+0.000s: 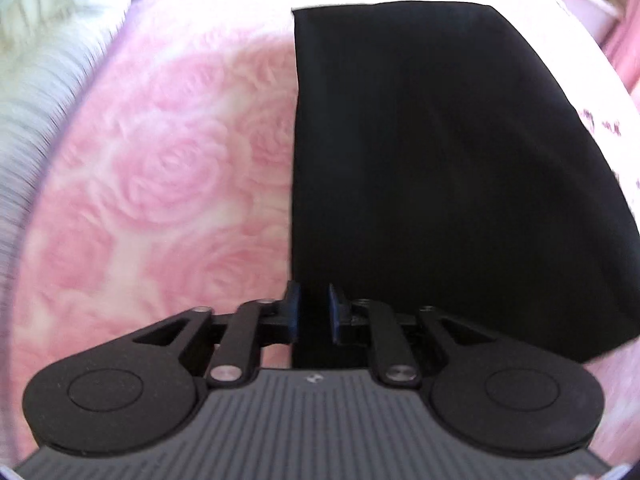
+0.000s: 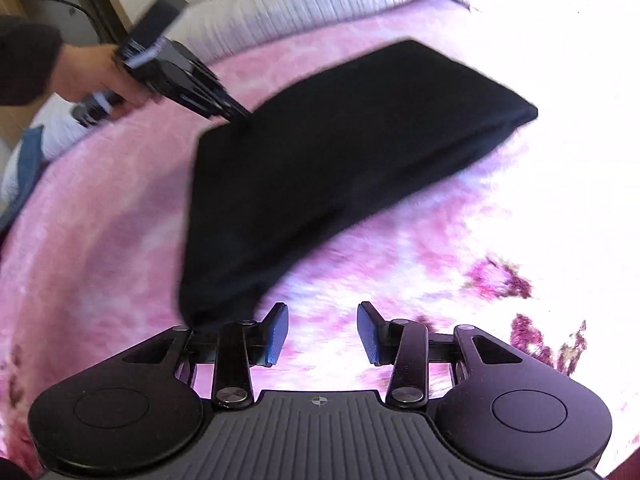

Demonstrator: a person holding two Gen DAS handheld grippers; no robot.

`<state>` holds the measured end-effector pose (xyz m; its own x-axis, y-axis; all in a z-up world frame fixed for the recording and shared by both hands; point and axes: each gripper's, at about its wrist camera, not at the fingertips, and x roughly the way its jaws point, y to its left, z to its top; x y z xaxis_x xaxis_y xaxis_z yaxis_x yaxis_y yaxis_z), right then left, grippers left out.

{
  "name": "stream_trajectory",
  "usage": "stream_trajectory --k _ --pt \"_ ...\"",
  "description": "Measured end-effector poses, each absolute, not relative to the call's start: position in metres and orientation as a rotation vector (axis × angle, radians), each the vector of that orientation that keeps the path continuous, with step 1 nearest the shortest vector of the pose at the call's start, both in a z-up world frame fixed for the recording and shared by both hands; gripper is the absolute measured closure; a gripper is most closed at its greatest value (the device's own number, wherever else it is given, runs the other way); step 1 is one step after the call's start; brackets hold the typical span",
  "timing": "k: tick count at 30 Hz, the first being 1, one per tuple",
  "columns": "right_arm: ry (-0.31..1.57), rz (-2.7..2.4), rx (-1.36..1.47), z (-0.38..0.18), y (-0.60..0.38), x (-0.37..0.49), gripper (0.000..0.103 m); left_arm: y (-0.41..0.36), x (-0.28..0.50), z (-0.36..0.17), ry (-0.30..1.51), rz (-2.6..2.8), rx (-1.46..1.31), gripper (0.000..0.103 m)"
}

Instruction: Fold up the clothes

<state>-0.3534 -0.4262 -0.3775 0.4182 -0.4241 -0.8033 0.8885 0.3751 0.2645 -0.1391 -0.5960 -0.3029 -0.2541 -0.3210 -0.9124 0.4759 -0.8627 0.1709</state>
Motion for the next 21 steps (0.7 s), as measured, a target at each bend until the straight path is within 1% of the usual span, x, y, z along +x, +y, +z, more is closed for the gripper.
stream_trajectory --k 1,2,3,4,5,7,9,11,13,16,18,19,20,21 --pt "0.679 -0.932 0.797 -0.374 -0.42 -0.347 0.058 -0.584 -0.135 -0.297 0.082 -2.158 1.519 0.083" --pt "0.648 -0.931 0.83 -0.372 -0.414 -0.34 0.054 -0.571 -0.132 -0.293 -0.026 -2.172 1.527 0.078" --pt "0.62 -0.932 0.862 -0.372 -0.41 -0.333 0.051 -0.557 -0.127 -0.291 -0.137 -2.192 1.546 0.077" --pt "0.604 -0.935 0.882 -0.372 -0.408 -0.323 0.042 -0.542 -0.122 -0.291 -0.248 -2.214 1.572 0.074" --pt "0.601 -0.94 0.887 -0.372 -0.407 -0.312 0.033 -0.526 -0.117 -0.294 -0.363 -2.228 1.6 0.069" --pt "0.619 -0.958 0.865 -0.372 -0.404 -0.287 0.032 -0.498 -0.106 -0.305 -0.601 -2.254 1.663 0.06" --pt "0.733 -0.97 0.667 -0.37 -0.4 -0.254 0.032 -0.472 -0.097 -0.319 -0.839 -2.268 1.718 0.06" --pt "0.826 -0.91 0.451 -0.371 -0.395 -0.222 0.032 -0.457 -0.091 -0.333 -1.007 -2.269 1.737 0.059" --pt "0.918 -0.851 0.275 -0.378 -0.392 -0.197 0.032 -0.452 -0.09 -0.345 -1.108 -2.258 1.741 0.059" --pt "1.127 -0.775 0.107 -0.413 -0.394 -0.176 0.033 -0.458 -0.093 -0.362 -1.215 -2.217 1.745 0.059" --pt "1.213 -0.761 0.029 -0.431 -0.398 -0.175 0.035 -0.464 -0.095 -0.37 -1.272 -2.19 1.742 0.058" --pt "1.212 -0.753 0.011 -0.431 -0.4 -0.179 0.041 -0.467 -0.096 -0.373 -1.295 -2.177 1.739 0.058" --pt "1.211 -0.746 0.01 -0.427 -0.403 -0.185 0.066 -0.47 -0.097 -0.376 -1.314 -2.164 1.739 0.058" --pt "1.21 -0.739 0.009 -0.424 -0.405 -0.191 0.069 -0.473 -0.098 -0.378 -1.333 -2.151 1.739 0.058"
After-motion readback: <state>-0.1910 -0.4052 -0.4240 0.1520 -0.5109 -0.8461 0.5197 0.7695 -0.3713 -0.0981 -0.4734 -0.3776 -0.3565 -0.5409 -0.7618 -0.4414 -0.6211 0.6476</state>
